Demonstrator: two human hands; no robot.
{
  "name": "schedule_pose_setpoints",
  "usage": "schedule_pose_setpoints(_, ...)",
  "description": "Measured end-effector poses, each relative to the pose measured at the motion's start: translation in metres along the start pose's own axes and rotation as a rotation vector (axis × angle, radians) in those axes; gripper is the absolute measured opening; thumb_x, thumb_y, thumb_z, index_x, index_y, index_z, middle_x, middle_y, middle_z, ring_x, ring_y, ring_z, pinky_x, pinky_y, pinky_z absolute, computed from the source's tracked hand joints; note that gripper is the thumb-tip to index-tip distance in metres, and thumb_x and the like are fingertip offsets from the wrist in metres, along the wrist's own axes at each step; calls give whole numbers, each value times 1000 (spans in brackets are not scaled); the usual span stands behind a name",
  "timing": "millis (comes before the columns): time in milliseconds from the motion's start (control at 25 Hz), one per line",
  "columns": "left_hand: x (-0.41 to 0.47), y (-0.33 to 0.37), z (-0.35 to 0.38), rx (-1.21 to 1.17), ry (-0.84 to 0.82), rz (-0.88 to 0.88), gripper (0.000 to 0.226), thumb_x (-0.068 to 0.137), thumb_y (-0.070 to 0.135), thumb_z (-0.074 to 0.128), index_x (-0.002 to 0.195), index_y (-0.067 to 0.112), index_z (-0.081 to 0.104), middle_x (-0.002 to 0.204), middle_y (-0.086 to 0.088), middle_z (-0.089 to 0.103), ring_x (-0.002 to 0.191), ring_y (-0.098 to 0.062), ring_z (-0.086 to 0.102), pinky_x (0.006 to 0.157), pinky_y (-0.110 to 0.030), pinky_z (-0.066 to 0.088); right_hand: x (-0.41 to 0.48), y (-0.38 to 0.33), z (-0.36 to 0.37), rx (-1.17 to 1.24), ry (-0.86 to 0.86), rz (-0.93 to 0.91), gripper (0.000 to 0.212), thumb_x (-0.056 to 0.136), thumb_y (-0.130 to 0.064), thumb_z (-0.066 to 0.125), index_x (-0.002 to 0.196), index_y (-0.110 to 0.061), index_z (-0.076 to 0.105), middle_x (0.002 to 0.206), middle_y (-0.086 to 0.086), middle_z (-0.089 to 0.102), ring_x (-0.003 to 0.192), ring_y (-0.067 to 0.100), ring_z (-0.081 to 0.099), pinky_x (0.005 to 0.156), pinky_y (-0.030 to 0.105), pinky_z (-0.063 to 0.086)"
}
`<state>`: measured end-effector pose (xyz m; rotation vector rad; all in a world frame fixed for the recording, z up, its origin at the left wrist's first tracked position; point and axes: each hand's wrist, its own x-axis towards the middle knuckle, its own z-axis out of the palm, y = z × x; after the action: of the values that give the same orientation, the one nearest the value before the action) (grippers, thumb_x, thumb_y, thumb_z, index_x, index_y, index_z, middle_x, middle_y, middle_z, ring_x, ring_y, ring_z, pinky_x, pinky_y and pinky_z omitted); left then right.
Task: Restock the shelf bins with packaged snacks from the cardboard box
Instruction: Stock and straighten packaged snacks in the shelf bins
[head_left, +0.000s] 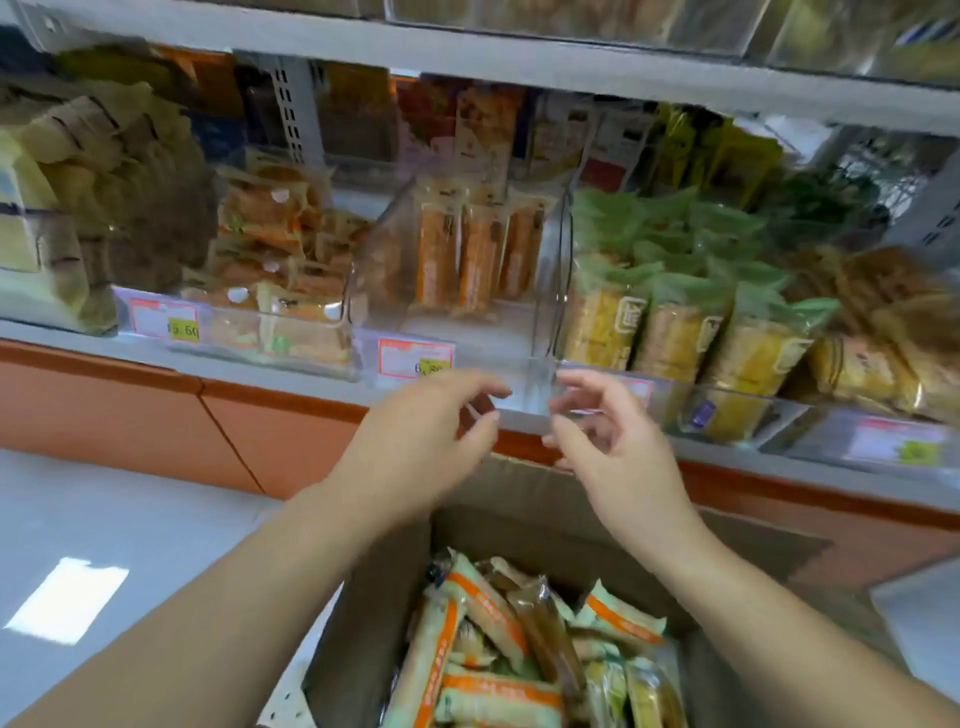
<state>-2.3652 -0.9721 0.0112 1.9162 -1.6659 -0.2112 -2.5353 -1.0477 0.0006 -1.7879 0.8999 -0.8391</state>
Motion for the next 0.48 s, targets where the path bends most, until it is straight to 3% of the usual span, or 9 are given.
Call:
schedule_pose_setpoints(80, -11, 6, 40, 156, -327, 28, 36, 94, 39, 54, 130, 35, 55, 124, 10, 63, 112, -11, 59, 94, -33, 49, -25, 55, -18, -267, -141, 173, 28, 93, -18, 59, 115, -35, 56, 114, -8, 61, 95, 14, 62, 88, 34, 52)
schedule_pose_setpoints(160, -24, 4, 89, 304, -648, 36, 43, 95, 38, 53, 137, 31, 50, 136, 3, 56, 124, -18, 53, 99, -34, 46, -43, 115, -30, -599, -440, 384, 32, 94, -24, 56, 126, -32, 55, 130, -4, 56, 113, 14, 56, 96, 27, 44)
schedule_pose_setpoints(240, -37, -3, 133, 376, -870, -19, 51, 94, 34, 56, 143, 26, 44, 141, -4, 51, 128, -24, 49, 102, -37, 44, -62, 169, -41, -725, -557, 522, 39, 95, -26, 55, 133, -26, 51, 137, 2, 52, 122, 18, 52, 98, 26, 41)
schedule_pose_setpoints(360, -45, -10, 180, 332, -883, -121, 62, 91, 25, 61, 147, 21, 38, 144, -11, 46, 130, -29, 47, 104, -34, 41, -89, 210, -48, -741, -467, 635, 33, 93, -24, 54, 125, -23, 57, 122, 2, 62, 113, 19, 58, 82, 23, 41)
schedule_pose_setpoints(440, -50, -15, 201, 231, -826, -246, 59, 90, 21, 61, 145, 14, 39, 143, -14, 45, 130, -30, 47, 104, -31, 38, -101, 220, -41, -676, -505, 674, 31, 93, -24, 55, 123, -21, 60, 112, -1, 65, 107, 18, 60, 71, 21, 37)
schedule_pose_setpoints(480, -55, -19, 209, 190, -794, -305, 57, 90, 20, 61, 142, 12, 41, 141, -13, 46, 129, -30, 48, 104, -31, 39, -105, 222, -34, -604, -532, 680, 33, 93, -25, 57, 126, -20, 59, 117, -1, 65, 106, 16, 60, 72, 20, 38)
